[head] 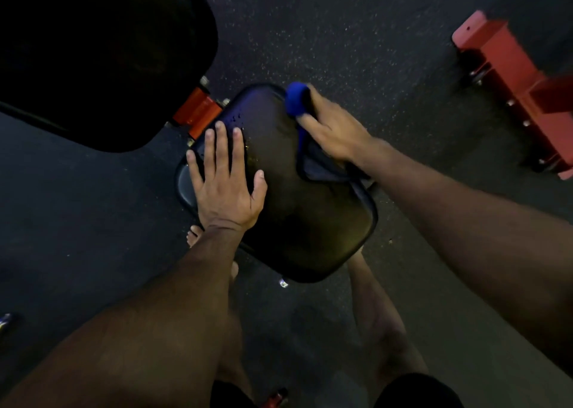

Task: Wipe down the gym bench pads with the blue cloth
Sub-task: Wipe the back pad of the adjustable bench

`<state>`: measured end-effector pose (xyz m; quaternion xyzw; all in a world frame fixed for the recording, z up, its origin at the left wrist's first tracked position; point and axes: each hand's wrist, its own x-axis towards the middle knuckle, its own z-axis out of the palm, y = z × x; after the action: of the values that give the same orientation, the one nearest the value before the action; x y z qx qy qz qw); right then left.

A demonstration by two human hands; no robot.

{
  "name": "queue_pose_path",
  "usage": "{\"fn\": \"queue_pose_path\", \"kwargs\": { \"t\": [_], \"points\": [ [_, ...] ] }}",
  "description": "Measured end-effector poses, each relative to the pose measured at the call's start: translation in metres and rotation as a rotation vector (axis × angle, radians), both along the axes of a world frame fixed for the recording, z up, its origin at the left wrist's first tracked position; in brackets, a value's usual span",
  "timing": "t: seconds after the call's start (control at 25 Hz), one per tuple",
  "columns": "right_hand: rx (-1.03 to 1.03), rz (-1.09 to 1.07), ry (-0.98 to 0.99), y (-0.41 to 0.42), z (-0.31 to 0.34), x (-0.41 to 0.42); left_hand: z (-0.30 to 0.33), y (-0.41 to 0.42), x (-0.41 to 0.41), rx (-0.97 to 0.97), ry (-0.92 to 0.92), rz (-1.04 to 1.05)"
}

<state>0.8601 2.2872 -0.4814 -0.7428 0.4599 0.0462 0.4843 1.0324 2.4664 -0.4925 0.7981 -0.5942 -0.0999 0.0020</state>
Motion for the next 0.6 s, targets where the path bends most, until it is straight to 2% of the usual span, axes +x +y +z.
{"fn": "queue_pose_path", "kwargs": {
  "t": [0.12, 0.2, 0.28, 0.36, 0.44, 0.52, 0.6],
  "points": [
    [-0.036, 0.120, 0.025, -0.036, -0.005, 0.051, 0.000, 0.001, 0.001, -0.022, 0.000, 0.005],
    [-0.034, 0.120, 0.029, -0.037, 0.001, 0.039, 0.000, 0.001, 0.000, -0.031, 0.005, 0.006],
    [-0.099, 0.007, 0.011, -0.018, 0.016, -0.008, 0.001, 0.002, -0.001, -0.027, 0.024, 0.004],
    [-0.136, -0.256, 0.041, 0.024, 0.029, -0.071, 0.003, 0.003, -0.001, -0.032, 0.036, 0.003],
    [-0.072, -0.655, 0.054, 0.093, 0.037, -0.121, 0.004, 0.002, -0.001, -0.031, 0.038, 0.006],
    [0.047, -1.100, -0.006, 0.174, 0.033, -0.132, 0.006, 0.003, -0.002, -0.028, 0.048, -0.002],
    [0.150, -1.304, -0.087, 0.222, 0.018, -0.108, 0.005, 0.005, -0.003, -0.037, 0.043, 0.002]
  ]
}}
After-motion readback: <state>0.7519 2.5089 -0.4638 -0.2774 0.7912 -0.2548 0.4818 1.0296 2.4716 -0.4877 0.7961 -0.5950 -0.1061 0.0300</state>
